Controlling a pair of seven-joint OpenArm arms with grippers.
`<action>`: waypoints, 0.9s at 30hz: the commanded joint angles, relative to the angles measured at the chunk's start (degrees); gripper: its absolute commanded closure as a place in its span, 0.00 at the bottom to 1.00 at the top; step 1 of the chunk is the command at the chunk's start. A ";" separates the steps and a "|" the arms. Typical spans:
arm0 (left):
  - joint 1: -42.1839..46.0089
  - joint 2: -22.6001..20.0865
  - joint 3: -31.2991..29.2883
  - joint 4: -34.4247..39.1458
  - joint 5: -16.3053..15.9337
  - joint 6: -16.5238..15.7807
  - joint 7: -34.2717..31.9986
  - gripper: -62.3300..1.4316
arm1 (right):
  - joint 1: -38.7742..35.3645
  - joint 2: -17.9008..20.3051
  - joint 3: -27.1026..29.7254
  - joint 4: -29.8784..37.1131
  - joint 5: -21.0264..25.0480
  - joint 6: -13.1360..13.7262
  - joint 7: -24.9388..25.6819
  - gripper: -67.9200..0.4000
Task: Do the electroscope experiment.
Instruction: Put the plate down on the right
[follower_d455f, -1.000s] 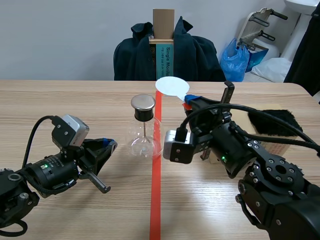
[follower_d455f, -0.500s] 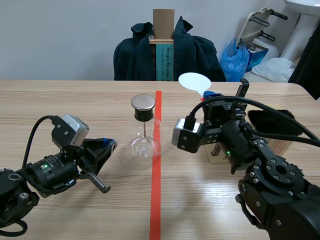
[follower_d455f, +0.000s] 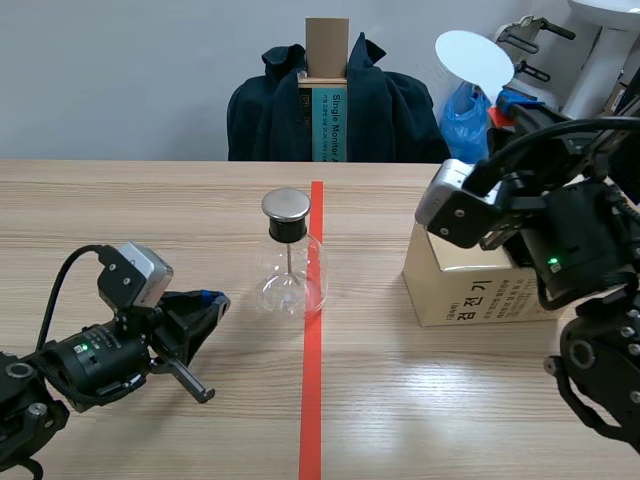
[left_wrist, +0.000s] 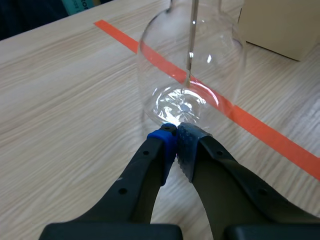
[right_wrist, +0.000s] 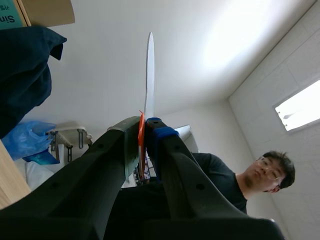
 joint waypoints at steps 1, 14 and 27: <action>2.12 -2.40 -0.33 5.27 -0.72 0.07 -1.05 0.93 | -0.76 0.55 0.63 -0.48 0.20 -0.42 -0.55 0.98; 28.98 -20.35 -9.07 42.88 -4.11 0.04 1.88 0.07 | -5.18 -0.57 0.61 -10.56 -0.26 -0.50 -0.98 0.98; 49.46 -22.67 -24.90 59.91 -7.28 -0.24 7.72 0.00 | -1.90 -4.28 0.61 -19.41 -1.75 -0.87 -0.22 0.95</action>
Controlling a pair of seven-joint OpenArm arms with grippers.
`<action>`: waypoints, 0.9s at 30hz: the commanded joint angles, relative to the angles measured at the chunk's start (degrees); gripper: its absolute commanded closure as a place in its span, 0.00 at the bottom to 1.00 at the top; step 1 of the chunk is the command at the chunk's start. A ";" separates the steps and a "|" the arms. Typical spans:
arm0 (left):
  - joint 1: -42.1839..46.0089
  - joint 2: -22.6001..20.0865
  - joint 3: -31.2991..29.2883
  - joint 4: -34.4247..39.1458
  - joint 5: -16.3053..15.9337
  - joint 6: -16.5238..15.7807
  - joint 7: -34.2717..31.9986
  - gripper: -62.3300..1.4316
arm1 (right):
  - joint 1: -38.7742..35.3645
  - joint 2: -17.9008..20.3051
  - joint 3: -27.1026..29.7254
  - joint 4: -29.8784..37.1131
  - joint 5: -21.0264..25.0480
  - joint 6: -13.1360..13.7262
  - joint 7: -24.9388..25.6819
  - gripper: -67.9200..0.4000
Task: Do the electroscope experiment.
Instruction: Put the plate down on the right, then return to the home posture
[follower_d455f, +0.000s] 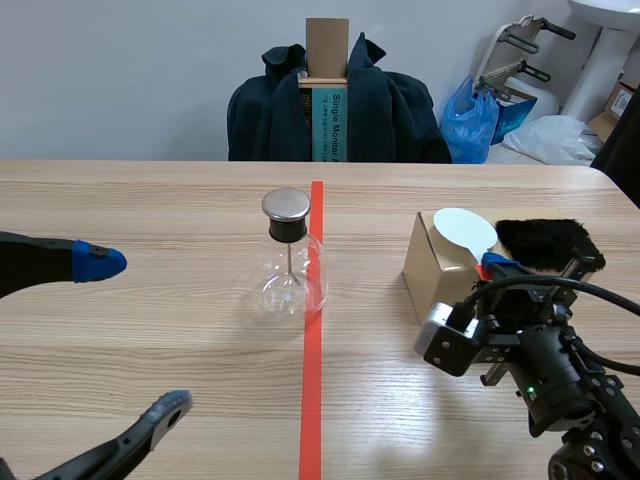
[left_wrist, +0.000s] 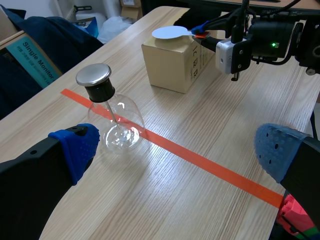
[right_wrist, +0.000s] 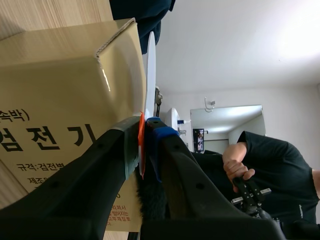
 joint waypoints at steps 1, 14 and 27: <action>0.31 0.79 -0.28 0.96 -1.27 -0.15 -0.15 0.00 | 0.68 0.44 0.28 0.50 -0.04 -0.83 -0.15 0.91; 0.70 0.92 -1.01 2.08 -2.25 -0.35 4.15 0.00 | -1.60 2.29 0.28 0.28 3.52 -6.19 4.33 0.25; 0.70 0.92 -1.01 2.08 -2.25 -0.33 4.00 0.00 | -16.00 18.18 0.28 12.44 38.21 -0.20 20.11 0.11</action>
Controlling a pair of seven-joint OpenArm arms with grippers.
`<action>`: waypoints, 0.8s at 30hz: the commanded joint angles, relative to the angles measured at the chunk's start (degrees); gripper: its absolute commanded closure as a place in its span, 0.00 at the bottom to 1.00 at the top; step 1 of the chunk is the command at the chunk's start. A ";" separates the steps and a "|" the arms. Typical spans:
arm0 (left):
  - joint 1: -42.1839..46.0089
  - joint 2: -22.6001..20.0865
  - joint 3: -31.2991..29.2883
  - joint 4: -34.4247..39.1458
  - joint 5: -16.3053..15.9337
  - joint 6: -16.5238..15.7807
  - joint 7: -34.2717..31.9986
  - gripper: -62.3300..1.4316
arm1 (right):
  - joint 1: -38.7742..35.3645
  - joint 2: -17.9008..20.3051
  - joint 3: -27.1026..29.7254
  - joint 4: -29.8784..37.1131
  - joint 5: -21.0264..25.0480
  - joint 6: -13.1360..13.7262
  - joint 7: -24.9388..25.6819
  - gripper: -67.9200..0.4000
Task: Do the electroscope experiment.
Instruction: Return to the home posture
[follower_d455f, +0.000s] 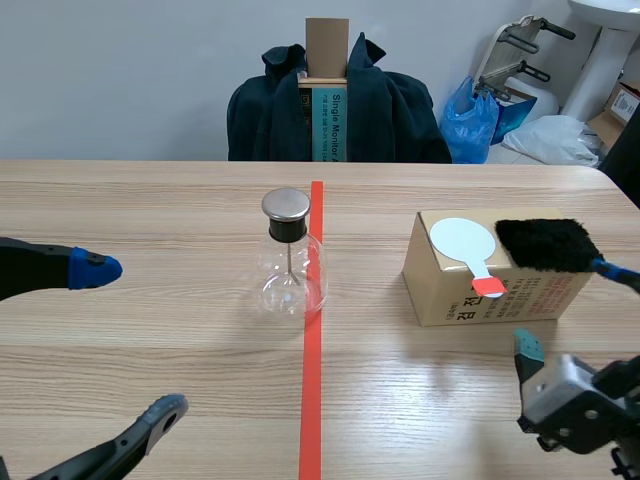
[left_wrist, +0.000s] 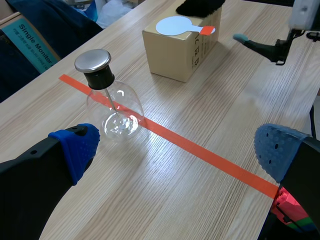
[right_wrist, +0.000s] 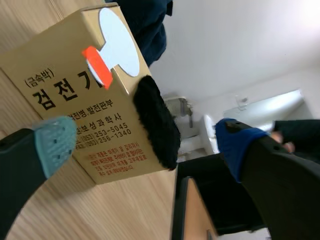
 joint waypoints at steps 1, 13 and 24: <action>-0.15 0.52 0.11 0.68 -0.76 0.11 -0.79 0.00 | -1.33 4.00 0.35 4.66 3.80 1.25 0.72 0.08; -0.15 0.50 0.11 0.68 -0.74 0.13 -0.59 0.00 | -4.92 27.02 0.52 27.02 42.51 6.08 -8.35 0.00; -0.15 0.50 0.11 0.68 -0.76 0.13 -0.79 0.00 | 0.11 32.92 0.83 36.61 57.94 15.02 -14.25 0.00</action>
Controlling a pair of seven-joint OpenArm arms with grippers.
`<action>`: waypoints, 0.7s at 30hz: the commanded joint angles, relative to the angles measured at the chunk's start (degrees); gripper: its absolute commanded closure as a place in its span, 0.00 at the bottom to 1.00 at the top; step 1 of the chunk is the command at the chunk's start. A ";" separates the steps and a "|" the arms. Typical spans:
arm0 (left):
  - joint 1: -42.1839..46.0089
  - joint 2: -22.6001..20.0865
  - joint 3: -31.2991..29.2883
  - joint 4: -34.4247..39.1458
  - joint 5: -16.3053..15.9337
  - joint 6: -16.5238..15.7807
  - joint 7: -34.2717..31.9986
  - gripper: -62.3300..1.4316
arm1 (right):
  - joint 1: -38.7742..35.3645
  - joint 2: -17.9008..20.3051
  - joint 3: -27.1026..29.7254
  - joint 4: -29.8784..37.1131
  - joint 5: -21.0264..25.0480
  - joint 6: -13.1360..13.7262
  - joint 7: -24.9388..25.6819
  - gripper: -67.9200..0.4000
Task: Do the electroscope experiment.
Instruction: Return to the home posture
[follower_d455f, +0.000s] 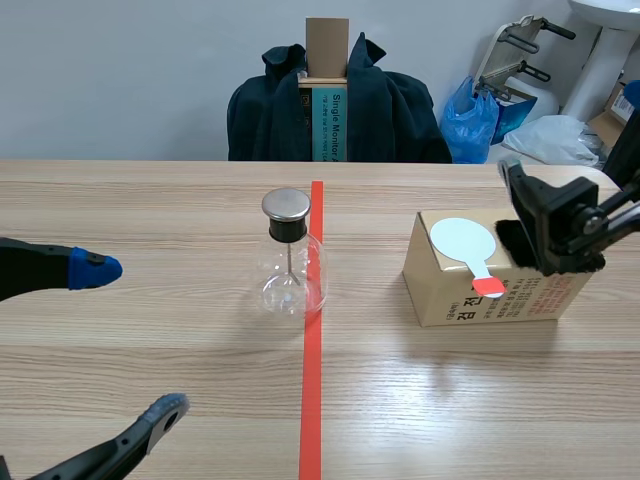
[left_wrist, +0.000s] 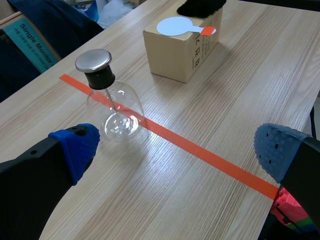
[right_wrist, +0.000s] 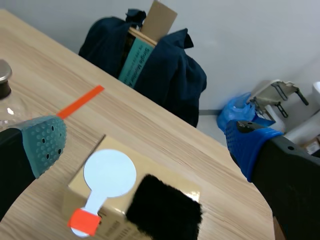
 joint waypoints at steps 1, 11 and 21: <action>-0.15 0.28 0.11 0.68 -0.76 0.11 -0.76 0.00 | 0.85 -0.20 0.81 -0.17 0.50 0.68 1.64 0.00; -0.15 0.31 0.13 0.68 -1.86 0.11 -0.81 0.00 | 1.25 -5.60 0.81 -0.20 -2.40 6.27 1.29 0.00; -0.17 0.46 0.17 0.68 -3.37 0.13 -0.79 0.00 | 1.25 -10.49 0.81 -0.24 -9.66 6.27 0.94 0.00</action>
